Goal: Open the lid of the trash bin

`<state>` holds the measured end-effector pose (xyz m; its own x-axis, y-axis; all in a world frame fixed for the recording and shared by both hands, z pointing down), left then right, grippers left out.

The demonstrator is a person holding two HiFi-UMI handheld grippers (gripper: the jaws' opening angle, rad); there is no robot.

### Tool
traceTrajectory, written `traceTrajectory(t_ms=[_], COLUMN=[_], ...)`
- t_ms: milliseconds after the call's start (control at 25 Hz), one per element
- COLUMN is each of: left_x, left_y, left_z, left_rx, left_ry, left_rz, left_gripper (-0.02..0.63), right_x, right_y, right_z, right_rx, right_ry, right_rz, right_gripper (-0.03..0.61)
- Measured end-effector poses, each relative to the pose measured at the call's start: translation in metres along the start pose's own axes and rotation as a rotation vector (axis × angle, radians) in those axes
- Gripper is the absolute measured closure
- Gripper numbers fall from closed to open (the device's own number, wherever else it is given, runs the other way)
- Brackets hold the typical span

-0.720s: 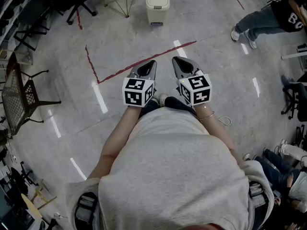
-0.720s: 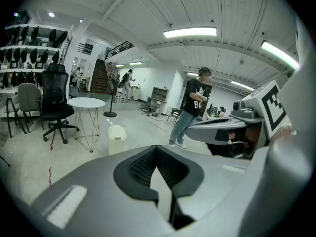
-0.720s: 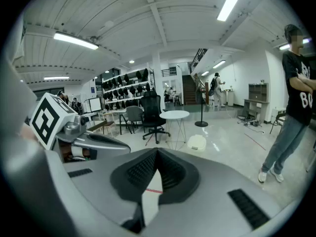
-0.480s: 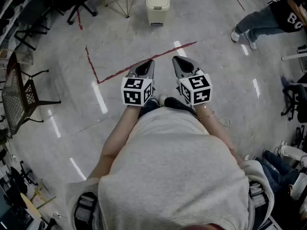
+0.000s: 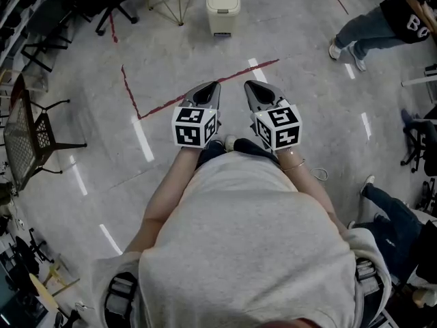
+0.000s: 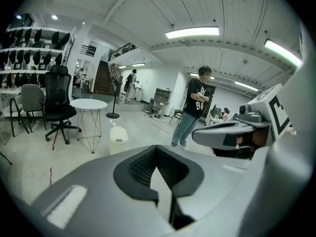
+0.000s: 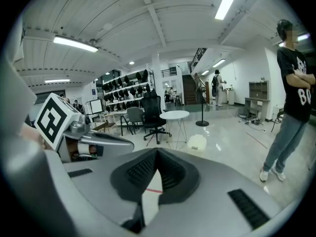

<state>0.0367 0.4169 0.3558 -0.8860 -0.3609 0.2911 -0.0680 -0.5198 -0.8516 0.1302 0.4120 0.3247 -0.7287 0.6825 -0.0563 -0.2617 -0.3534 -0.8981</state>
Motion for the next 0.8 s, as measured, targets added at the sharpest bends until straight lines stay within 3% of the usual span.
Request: traceTrajectory(t_ms=[520,800], left_x=[-0.029,-0.022], left_y=[-0.017,-0.004], left_z=[0.009,0.013], left_rx=[0.005,-0.017], left_ry=[0.020,0.023], left_rz=[-0.021,-0.030], left_gripper=[0.606,0.604], right_x=[-0.016,-0.023], right_y=[-0.005,0.006], right_z=[-0.017,-0.008], right_rx=[-0.080,-0.104], right_ry=[0.056,0.062], right_rz=[0.035,0.045], right_gripper=[0.571,0.571])
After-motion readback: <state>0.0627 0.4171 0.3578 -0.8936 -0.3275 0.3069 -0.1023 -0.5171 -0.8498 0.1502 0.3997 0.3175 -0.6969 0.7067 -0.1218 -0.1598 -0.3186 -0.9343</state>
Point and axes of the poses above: the fingertips, and each gripper's own axes: z forward along the fingers, x to its left, y out of its top, the point moved 2 cm from there along -z, backward along the fingers, and after that the axes turned 3 degrees about -z, right-handed, at the moved point
